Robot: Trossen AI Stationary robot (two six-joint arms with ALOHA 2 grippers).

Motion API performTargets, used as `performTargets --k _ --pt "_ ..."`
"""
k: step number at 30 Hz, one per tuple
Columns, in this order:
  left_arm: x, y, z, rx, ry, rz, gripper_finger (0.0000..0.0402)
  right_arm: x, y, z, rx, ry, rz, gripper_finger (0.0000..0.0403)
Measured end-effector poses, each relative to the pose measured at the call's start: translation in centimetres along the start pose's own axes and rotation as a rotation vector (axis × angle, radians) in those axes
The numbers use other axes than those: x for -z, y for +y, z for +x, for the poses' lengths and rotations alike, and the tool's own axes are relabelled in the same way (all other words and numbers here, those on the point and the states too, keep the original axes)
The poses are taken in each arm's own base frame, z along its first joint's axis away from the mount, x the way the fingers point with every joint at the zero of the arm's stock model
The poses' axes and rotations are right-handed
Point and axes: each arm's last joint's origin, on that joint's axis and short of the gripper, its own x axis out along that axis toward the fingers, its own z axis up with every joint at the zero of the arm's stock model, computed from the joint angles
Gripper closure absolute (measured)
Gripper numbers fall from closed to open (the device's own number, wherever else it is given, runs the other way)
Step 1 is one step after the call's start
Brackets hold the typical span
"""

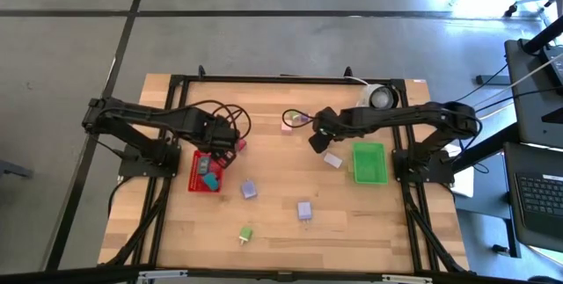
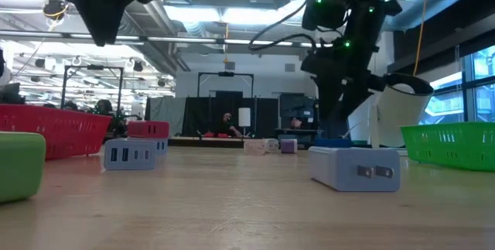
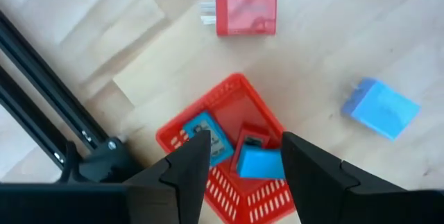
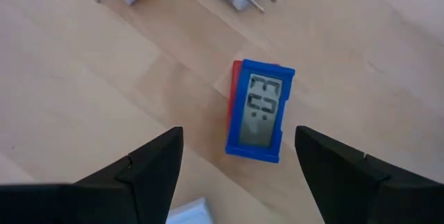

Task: Pick & Place Office items
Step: Put the blue digital timer into the orange basket

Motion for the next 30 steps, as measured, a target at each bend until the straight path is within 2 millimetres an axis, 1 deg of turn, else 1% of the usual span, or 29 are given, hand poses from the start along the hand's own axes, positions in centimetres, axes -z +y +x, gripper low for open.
performTargets --k 5,15,21,26,30 --pt "-0.1 0.0 0.0 -0.009 -0.019 -0.011 0.0231 0.0 -0.1 1.1 0.017 0.036 -0.044 0.0124" --pt "-0.1 0.0 0.0 -0.007 -0.021 -0.038 0.0230 -0.3 -0.2 3.5 0.050 0.076 -0.034 0.0124" --pt "-0.1 0.0 0.0 -0.007 -0.021 -0.045 0.0233 -0.6 -0.5 4.2 0.055 0.087 -0.023 0.0125" --pt "-0.1 0.0 0.0 -0.007 -0.021 -0.044 0.0233 -1.0 -0.8 4.4 0.015 0.096 -0.011 0.0139" --pt "-0.1 0.0 0.0 -0.009 -0.025 -0.044 0.0233 -1.3 -1.1 4.5 0.012 0.089 0.006 0.0164"
